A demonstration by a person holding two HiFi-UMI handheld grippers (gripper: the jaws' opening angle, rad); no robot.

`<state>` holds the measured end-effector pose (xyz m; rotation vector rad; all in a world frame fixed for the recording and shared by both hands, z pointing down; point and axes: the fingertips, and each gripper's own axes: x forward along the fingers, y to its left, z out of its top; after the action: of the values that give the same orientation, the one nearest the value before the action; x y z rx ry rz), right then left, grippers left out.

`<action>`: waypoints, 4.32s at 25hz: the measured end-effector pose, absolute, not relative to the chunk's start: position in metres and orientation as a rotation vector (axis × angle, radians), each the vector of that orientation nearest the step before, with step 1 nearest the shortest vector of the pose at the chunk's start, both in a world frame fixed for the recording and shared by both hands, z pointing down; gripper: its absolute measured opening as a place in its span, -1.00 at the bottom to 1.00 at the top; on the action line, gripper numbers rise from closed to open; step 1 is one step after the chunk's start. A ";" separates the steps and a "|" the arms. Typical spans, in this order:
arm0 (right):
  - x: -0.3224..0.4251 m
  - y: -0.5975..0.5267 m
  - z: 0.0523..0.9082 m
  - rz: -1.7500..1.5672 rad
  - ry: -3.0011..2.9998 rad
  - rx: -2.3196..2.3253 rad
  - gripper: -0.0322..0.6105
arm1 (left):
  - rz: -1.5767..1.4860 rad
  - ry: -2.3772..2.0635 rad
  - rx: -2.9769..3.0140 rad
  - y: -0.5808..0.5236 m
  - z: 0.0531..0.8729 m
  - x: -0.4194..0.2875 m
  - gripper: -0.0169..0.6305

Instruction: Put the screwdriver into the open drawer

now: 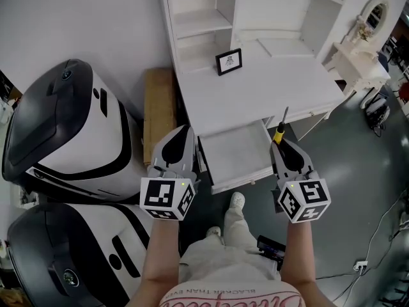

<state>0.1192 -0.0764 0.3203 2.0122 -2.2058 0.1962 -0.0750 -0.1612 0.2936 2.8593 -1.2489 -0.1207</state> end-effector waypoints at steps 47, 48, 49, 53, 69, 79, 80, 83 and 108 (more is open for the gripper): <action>0.190 -0.156 0.613 0.988 -1.841 0.982 -0.67 | 0.283 -1.380 2.498 -0.294 0.445 0.028 -0.92; 0.190 -0.156 0.616 0.998 -1.826 0.968 -0.67 | 0.286 -1.386 2.493 -0.294 0.446 0.028 -0.92; 0.190 -0.156 0.619 1.008 -1.813 0.955 -0.67 | 0.287 -1.393 2.488 -0.294 0.447 0.027 -0.92; 0.187 -0.161 0.629 1.018 -1.790 0.909 -0.67 | 0.293 -1.419 2.468 -0.296 0.450 0.024 -0.92; 0.180 -0.181 0.693 1.094 -1.672 0.766 -0.67 | 0.361 -1.403 2.483 -0.311 0.462 0.019 -0.92; 0.178 -0.186 0.740 1.170 -1.574 0.776 -0.67 | 0.390 -1.370 2.500 -0.327 0.469 0.018 -0.92; 0.178 -0.185 0.744 1.178 -1.567 0.777 -0.67 | 0.392 -1.371 2.500 -0.328 0.470 0.017 -0.92; 0.176 -0.184 0.756 1.198 -1.543 0.785 -0.67 | 0.394 -1.380 2.492 -0.331 0.471 0.012 -0.92; 0.176 -0.182 0.799 1.149 -1.450 0.943 -0.59 | 0.426 -1.384 2.465 -0.329 0.484 -0.001 -0.92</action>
<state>0.1765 -0.1821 0.7993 0.9425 -1.4503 1.1492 -0.0006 -0.3294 0.4841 2.4651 -1.3838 0.4260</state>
